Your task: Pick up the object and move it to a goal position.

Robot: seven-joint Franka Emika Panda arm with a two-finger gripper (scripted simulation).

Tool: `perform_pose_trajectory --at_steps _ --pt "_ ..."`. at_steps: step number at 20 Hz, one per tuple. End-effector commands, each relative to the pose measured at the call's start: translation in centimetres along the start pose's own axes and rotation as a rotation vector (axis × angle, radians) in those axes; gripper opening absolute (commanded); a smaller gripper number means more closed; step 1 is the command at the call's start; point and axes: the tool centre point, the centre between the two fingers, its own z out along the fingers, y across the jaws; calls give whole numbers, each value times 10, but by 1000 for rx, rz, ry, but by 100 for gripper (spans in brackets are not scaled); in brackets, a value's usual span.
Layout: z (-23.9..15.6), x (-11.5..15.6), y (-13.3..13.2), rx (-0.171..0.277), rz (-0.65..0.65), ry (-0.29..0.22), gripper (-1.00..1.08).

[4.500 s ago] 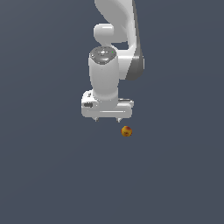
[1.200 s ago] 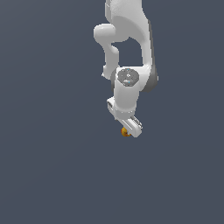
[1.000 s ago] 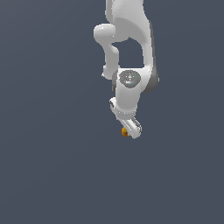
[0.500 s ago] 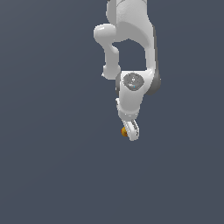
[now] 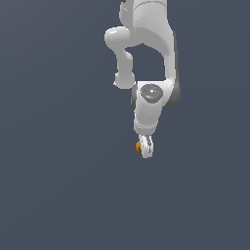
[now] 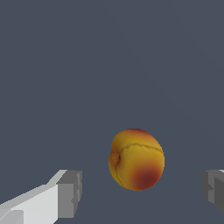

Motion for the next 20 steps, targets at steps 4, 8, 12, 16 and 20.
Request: perform_pose_trajectory --at_steps 4,8,12,16,20 --pt "2 -2 1 0 51 2 100" --pt "3 -2 1 1 62 2 100" --pt "6 -2 1 0 58 2 100" --pt "21 -2 1 0 59 2 100" --pt "42 -2 2 0 61 2 100"
